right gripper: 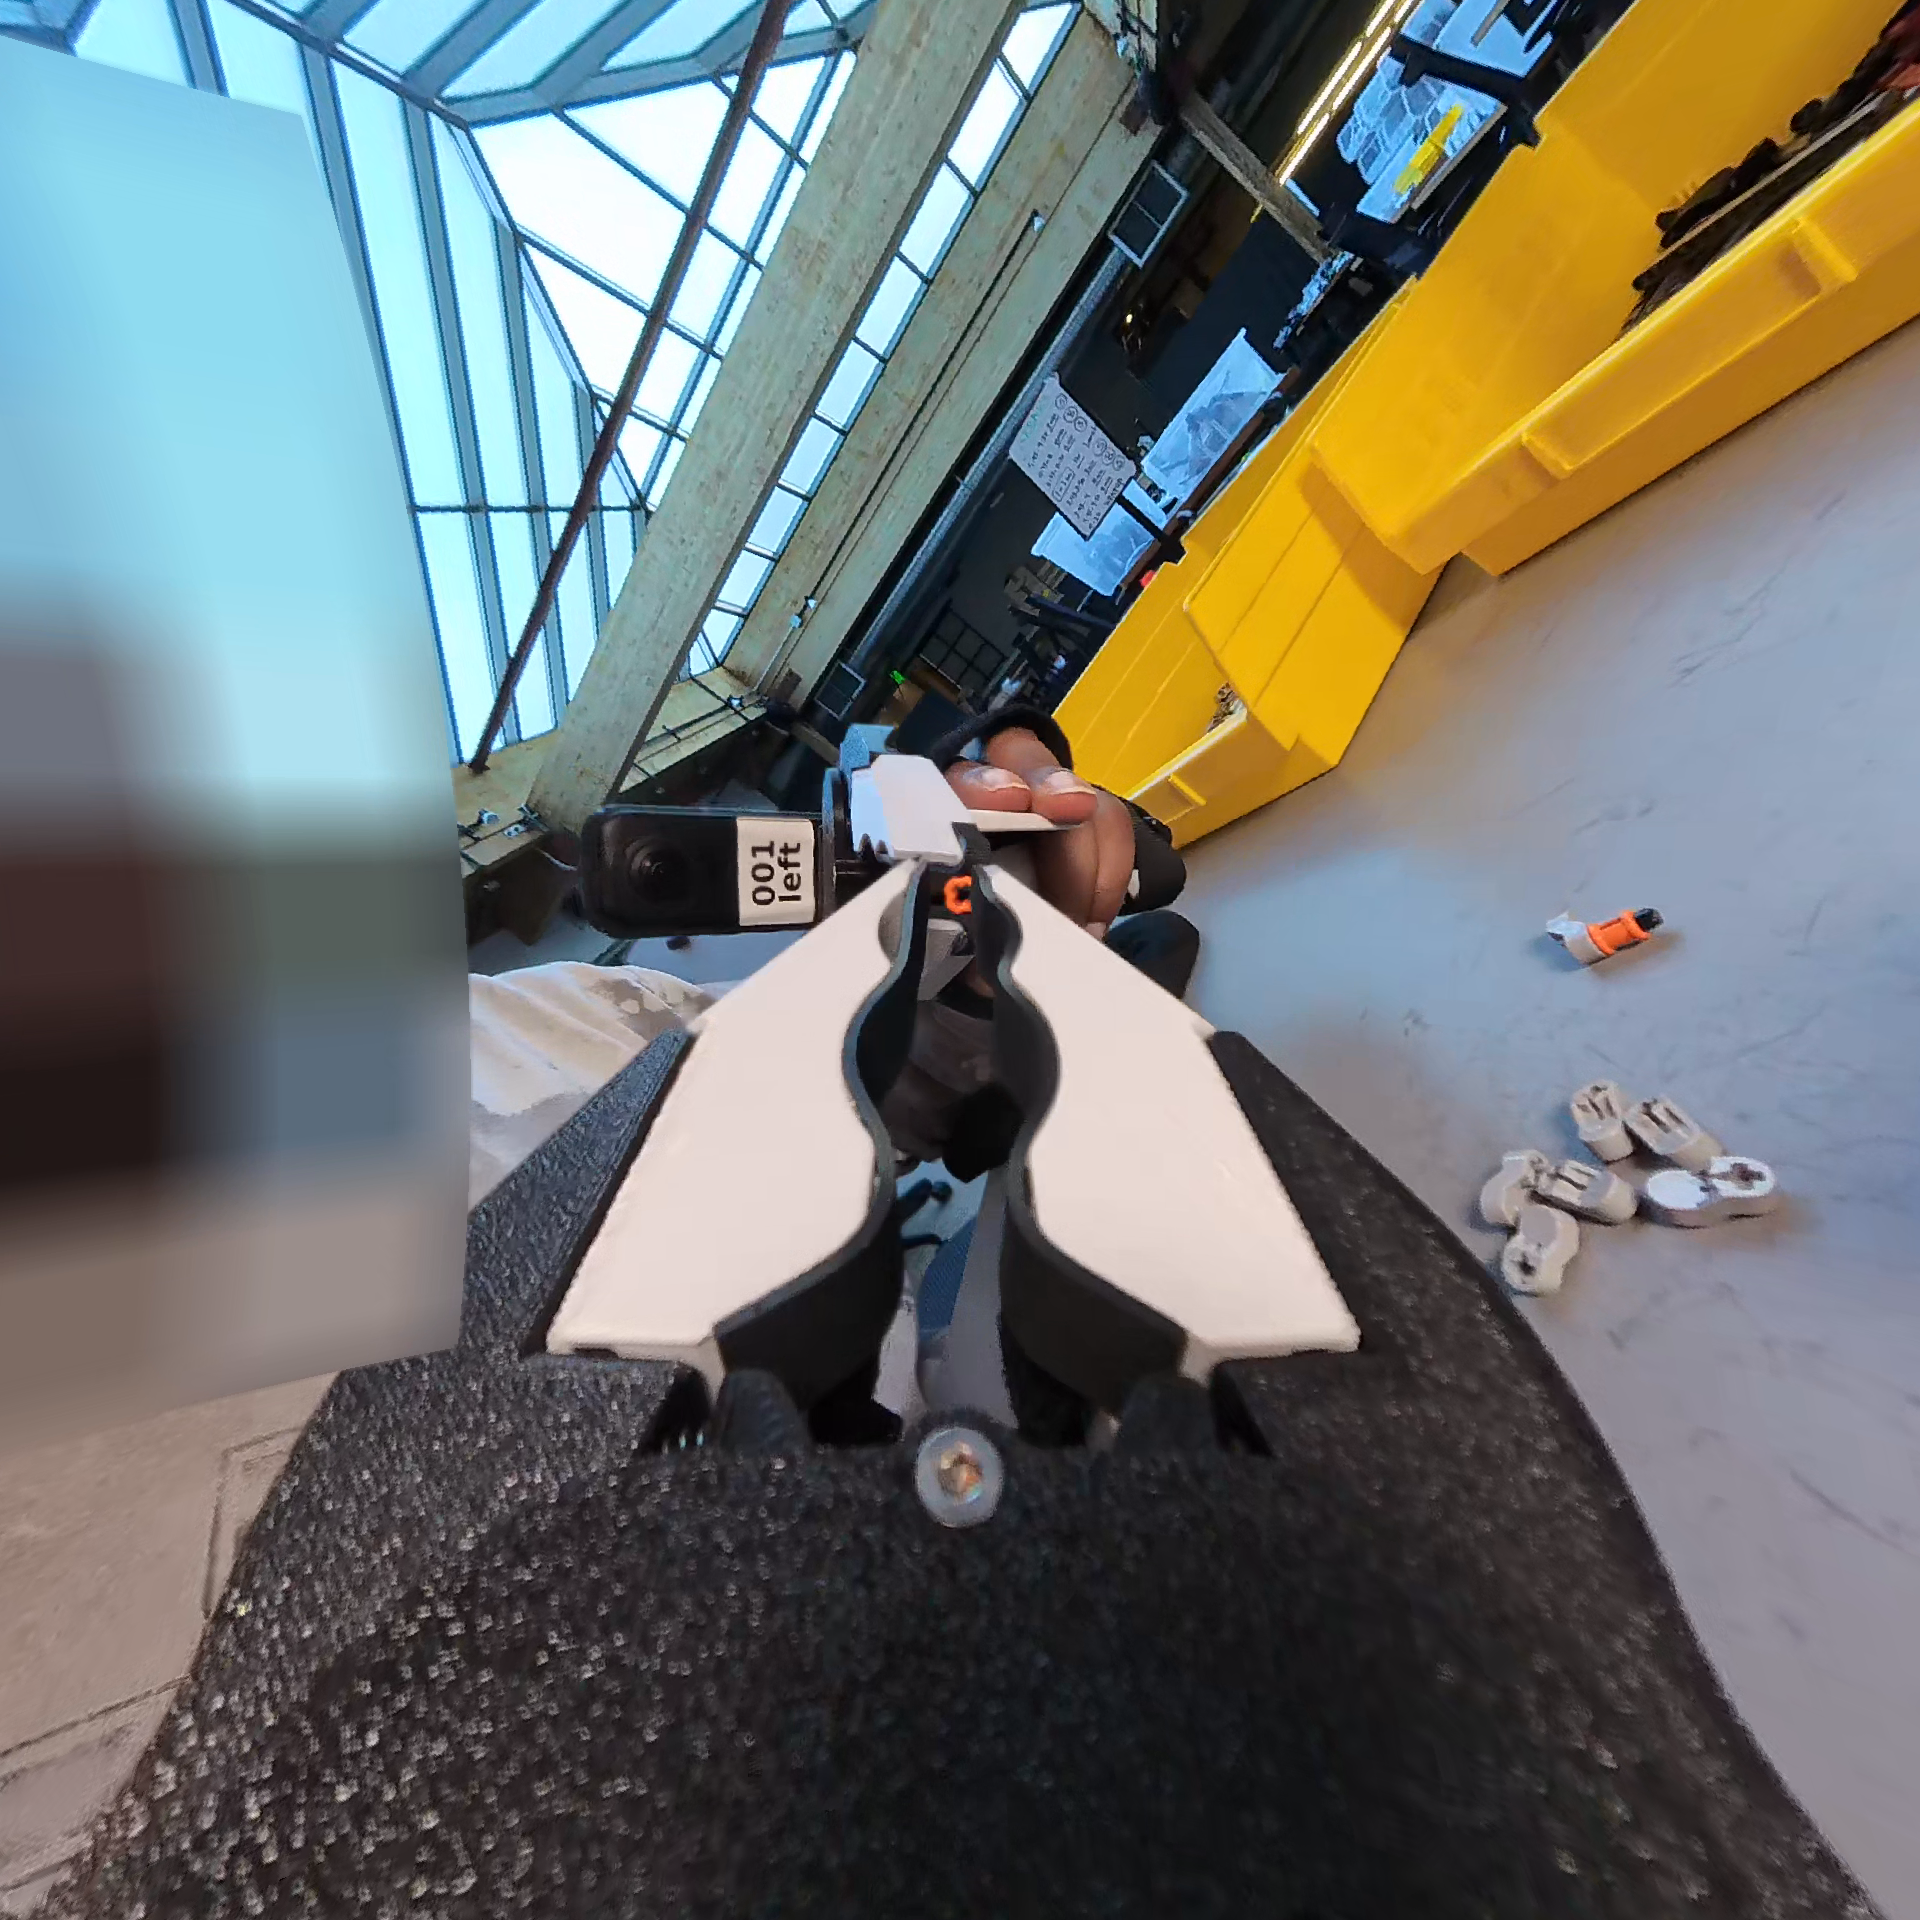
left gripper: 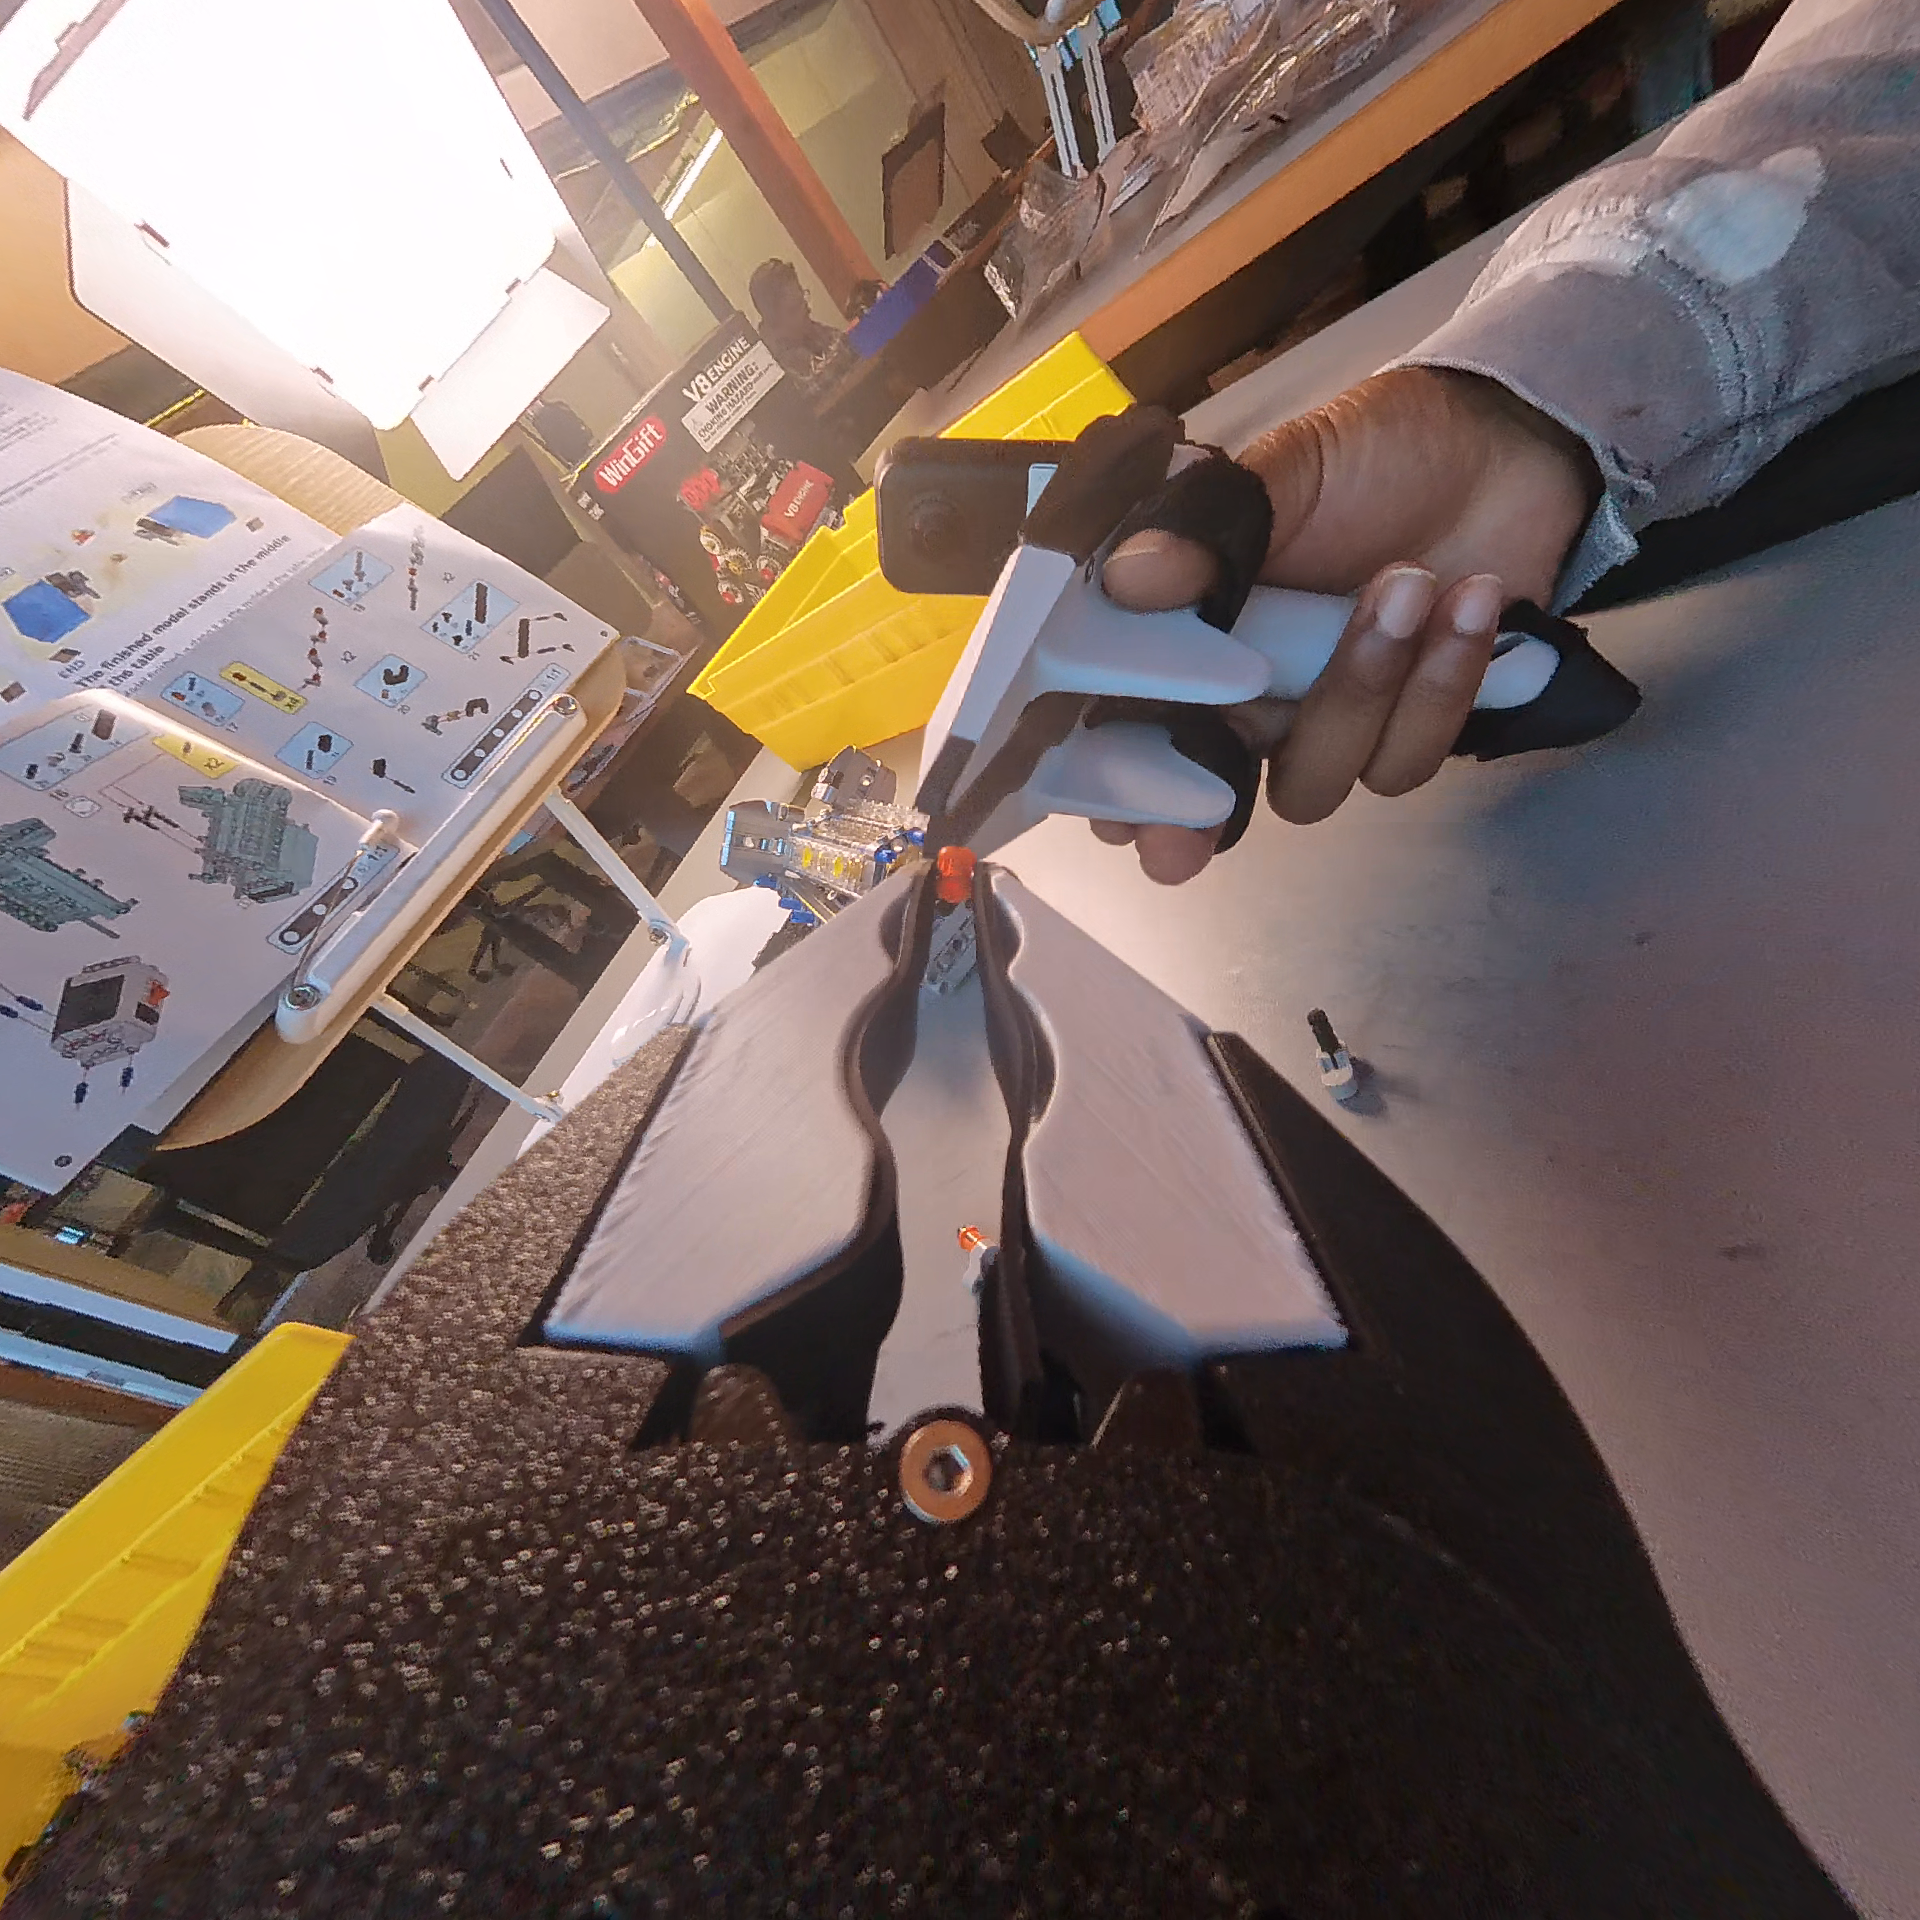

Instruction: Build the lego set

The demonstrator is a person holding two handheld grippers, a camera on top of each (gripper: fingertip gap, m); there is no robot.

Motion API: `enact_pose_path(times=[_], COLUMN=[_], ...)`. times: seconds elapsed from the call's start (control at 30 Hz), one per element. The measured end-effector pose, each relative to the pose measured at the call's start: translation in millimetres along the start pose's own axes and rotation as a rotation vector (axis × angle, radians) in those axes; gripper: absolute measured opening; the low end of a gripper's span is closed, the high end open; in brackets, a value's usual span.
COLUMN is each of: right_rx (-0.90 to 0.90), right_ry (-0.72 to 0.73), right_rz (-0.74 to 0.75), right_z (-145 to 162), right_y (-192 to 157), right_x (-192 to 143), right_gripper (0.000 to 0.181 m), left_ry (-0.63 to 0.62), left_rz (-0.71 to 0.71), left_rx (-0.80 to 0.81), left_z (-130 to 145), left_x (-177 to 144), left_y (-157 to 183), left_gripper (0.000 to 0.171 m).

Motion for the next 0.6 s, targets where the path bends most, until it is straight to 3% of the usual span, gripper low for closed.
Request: enact_pose_path(times=[0.4, 0.5, 0.6], right_rx=[-0.208, -0.247, -0.287], right_ry=[-0.124, -0.155, -0.162], right_rz=[0.084, 0.094, 0.112], right_z=[10, 12, 12], right_y=[-7, -10, -11], right_x=[3, 3, 1], right_gripper=[0.029, 0.028, 0.014], left_ry=[0.027, 0.029, 0.040], left_rz=[0.004, 0.012, 0.025], left_rx=[0.020, 0.031, 0.018], left_z=[-4, -4, -5], left_x=[0, 0, 0], left_y=[4, 7, 8], left_gripper=[0.005, 0.005, 0.005])
Point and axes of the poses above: each gripper's, where its closed fingertips meet, x out along the fingers, z out of its underside, y = z × x across the jaws, the point moved 5 cm from there along -x, back along the fingers, and after that the axes turned 4 degrees about x, right-handed, at the moved point
